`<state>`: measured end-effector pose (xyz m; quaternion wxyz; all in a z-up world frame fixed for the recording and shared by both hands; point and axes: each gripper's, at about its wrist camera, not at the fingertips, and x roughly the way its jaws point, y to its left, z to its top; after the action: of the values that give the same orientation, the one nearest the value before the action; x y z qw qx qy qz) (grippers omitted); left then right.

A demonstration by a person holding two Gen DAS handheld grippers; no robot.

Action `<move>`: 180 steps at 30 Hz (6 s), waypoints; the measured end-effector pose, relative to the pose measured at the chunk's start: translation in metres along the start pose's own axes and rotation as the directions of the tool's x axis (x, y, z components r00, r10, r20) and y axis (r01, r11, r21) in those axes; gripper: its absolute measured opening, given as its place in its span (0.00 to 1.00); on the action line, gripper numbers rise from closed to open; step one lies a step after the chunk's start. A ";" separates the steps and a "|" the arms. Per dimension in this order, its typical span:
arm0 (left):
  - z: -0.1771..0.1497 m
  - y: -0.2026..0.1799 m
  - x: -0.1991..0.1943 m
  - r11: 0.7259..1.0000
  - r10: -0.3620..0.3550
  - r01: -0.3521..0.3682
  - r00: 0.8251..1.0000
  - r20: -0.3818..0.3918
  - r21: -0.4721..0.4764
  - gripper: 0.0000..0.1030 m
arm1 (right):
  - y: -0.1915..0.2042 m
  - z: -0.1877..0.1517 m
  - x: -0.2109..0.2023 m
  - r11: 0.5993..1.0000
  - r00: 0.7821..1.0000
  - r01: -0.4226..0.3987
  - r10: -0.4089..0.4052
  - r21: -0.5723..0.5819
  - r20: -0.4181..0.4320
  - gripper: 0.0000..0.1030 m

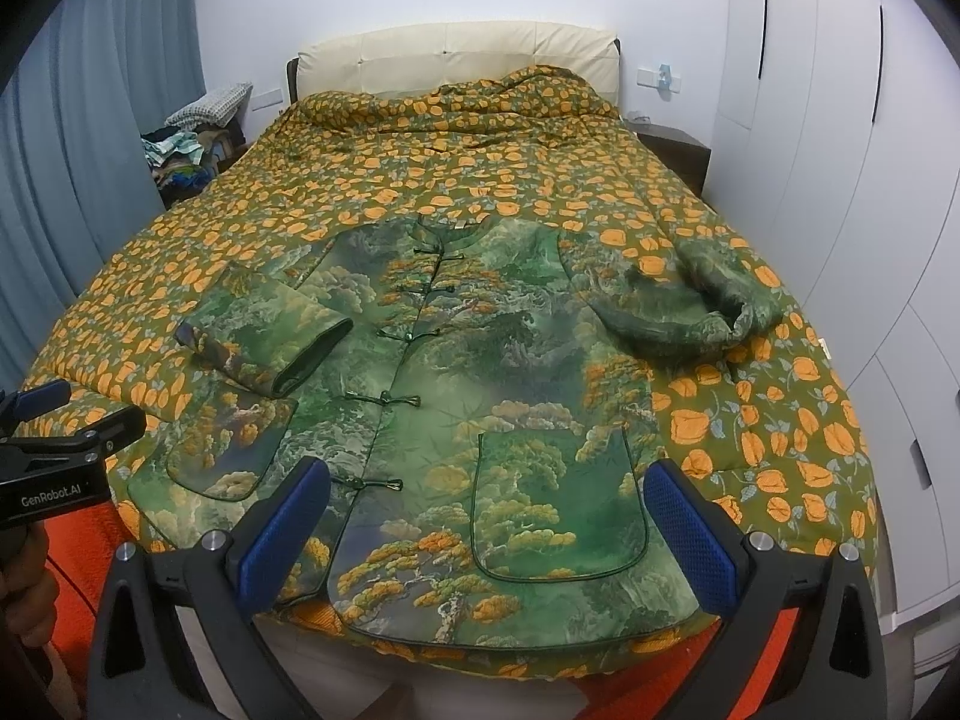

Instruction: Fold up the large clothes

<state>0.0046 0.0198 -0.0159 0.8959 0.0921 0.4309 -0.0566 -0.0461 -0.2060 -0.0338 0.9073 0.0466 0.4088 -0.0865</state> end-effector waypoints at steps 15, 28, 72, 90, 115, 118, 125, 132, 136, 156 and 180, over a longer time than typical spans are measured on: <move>-0.002 0.000 -0.006 1.000 0.000 0.000 1.000 -0.002 0.002 1.00 | -0.001 -0.001 -0.005 1.000 1.000 0.011 -0.011 -0.008 0.001 1.00; -0.001 0.003 -0.008 1.000 -0.006 0.006 1.000 -0.002 0.007 1.00 | 0.003 -0.002 -0.003 0.999 0.999 0.034 -0.033 -0.031 0.009 1.00; -0.004 -0.001 0.020 1.000 0.011 -0.011 0.999 -0.045 0.020 1.00 | -0.004 -0.010 0.024 0.998 0.997 0.056 -0.058 -0.038 -0.043 1.00; -0.011 -0.011 0.036 0.998 0.052 -0.048 0.994 -0.099 0.050 1.00 | -0.221 0.145 0.289 0.871 0.872 0.400 -0.458 -0.287 -0.175 0.99; -0.018 -0.042 0.042 0.990 0.015 0.004 0.991 -0.133 0.140 1.00 | -0.459 -0.135 0.203 0.034 0.932 -0.358 -0.044 0.933 0.359 0.23; -0.015 -0.034 0.045 0.994 0.011 0.005 0.990 -0.143 0.111 1.00 | -0.456 -0.134 0.190 0.092 0.937 -0.343 -0.044 0.935 0.348 0.34; 0.015 0.007 0.088 0.982 -0.047 0.061 0.996 -0.079 0.178 1.00 | -0.435 -0.091 0.125 0.373 0.980 -0.107 -0.119 0.921 0.162 0.68; 0.012 -0.028 0.168 0.747 -0.025 0.012 1.000 0.010 0.665 1.00 | -0.311 -0.063 0.065 0.757 0.987 -0.119 0.019 0.642 0.160 0.70; 0.015 -0.043 0.235 0.746 0.065 -0.024 0.997 -0.037 0.665 1.00 | -0.235 -0.069 0.059 0.808 0.976 -0.209 0.139 0.550 0.168 0.70; 0.038 0.442 0.152 0.596 0.165 -0.178 0.981 -0.098 -0.783 0.59 | -0.179 -0.061 0.072 0.930 0.982 -0.186 0.190 0.318 0.018 0.83; -0.111 0.063 0.168 0.885 -0.454 0.444 0.760 -0.464 -0.139 0.25 | -0.216 -0.068 0.114 0.988 0.875 -0.116 0.148 0.098 -0.462 0.19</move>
<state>0.0358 0.1012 -0.2075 0.7201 -0.0117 0.6509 -0.2402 -0.0635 -0.4211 -0.1673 0.7837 0.1241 0.6081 -0.0243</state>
